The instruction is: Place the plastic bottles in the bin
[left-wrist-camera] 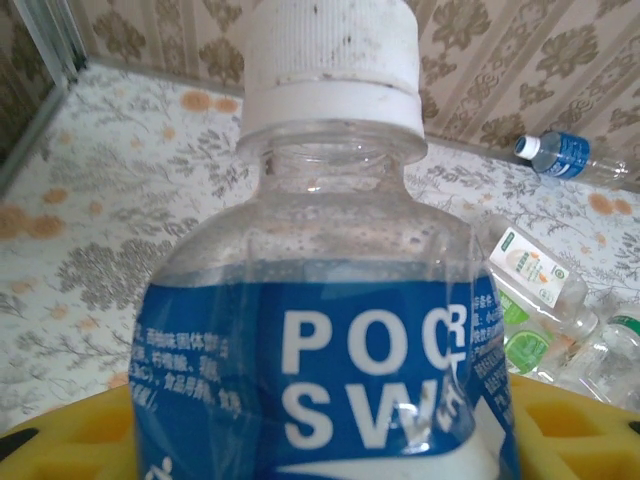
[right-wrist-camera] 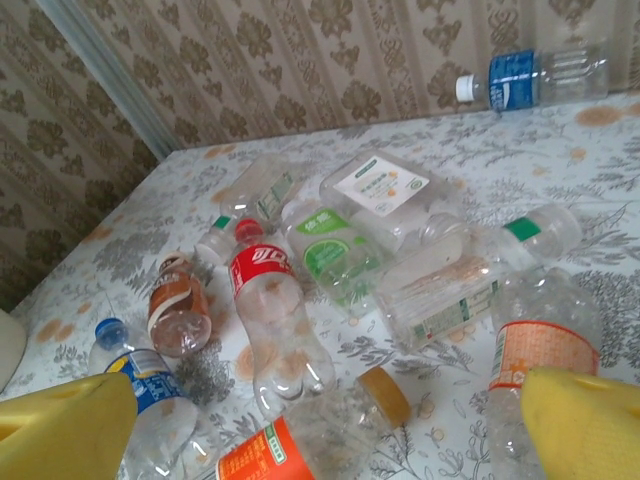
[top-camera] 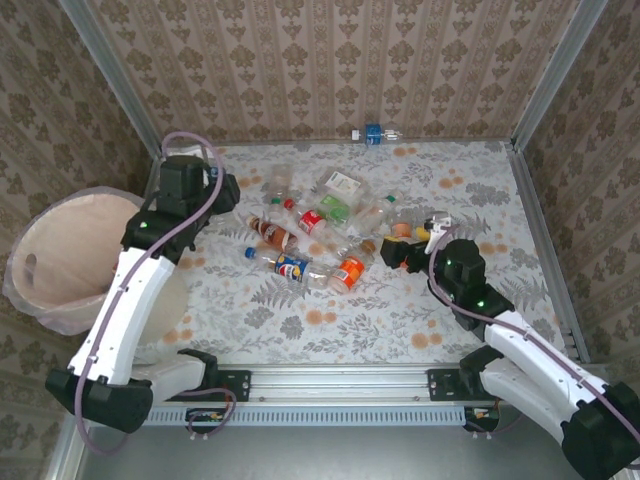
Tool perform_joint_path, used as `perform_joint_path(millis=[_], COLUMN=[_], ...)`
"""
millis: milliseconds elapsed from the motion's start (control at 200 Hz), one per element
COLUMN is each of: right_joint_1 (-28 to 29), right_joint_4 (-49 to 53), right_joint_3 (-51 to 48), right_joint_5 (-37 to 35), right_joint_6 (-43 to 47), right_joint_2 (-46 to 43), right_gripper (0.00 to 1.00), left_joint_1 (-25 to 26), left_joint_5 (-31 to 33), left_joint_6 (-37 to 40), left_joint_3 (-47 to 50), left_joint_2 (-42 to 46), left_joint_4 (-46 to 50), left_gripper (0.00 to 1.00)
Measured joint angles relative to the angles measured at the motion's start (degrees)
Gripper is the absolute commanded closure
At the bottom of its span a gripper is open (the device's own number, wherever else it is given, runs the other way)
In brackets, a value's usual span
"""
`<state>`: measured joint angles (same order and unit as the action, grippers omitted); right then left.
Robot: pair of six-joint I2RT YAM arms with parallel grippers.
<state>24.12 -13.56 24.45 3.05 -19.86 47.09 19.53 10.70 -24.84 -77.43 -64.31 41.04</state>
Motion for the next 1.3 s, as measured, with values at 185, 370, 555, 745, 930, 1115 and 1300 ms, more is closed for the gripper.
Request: perform_joint_path(millis=[185, 370, 555, 745, 930, 1115, 1300], right_joint_1=[0.15, 0.15, 0.31, 0.31, 0.46, 0.52, 0.57], right_joint_4=[-0.15, -0.57, -0.61, -0.61, -0.59, -0.5, -0.35], right_joint_3=[0.63, 1.51, 2.08, 2.19, 2.54, 4.17, 6.23], right_joint_5=[0.81, 0.9, 1.62, 1.81, 2.14, 3.02, 3.48], right_joint_6=[0.26, 0.42, 0.42, 0.44, 0.44, 0.66, 1.36], right_joint_2=[1.27, 1.81, 2.16, 2.16, 3.23, 5.55, 7.74], right_gripper=[0.0, 0.0, 0.0, 0.0, 0.0, 0.0, 0.0], left_joint_1=[0.0, -0.11, -1.46, -6.78, -14.21, -24.52, -38.66], left_joint_5=[3.85, 9.86, 17.35, 27.85, 30.97, 29.18, 22.64], left_joint_6=[4.02, 8.37, 12.13, 15.56, 17.4, 18.27, 19.32], left_joint_3=[-8.79, -15.91, -19.8, -21.77, -21.53, -19.67, -16.79], left_joint_2=[1.18, 1.18, 0.46, -0.22, 0.07, 1.38, 2.45], left_joint_4=[6.73, 10.91, 14.16, 16.33, 17.07, 17.81, 18.62], left_gripper=[0.5, 0.49, 0.47, 0.47, 0.47, 0.46, 0.46])
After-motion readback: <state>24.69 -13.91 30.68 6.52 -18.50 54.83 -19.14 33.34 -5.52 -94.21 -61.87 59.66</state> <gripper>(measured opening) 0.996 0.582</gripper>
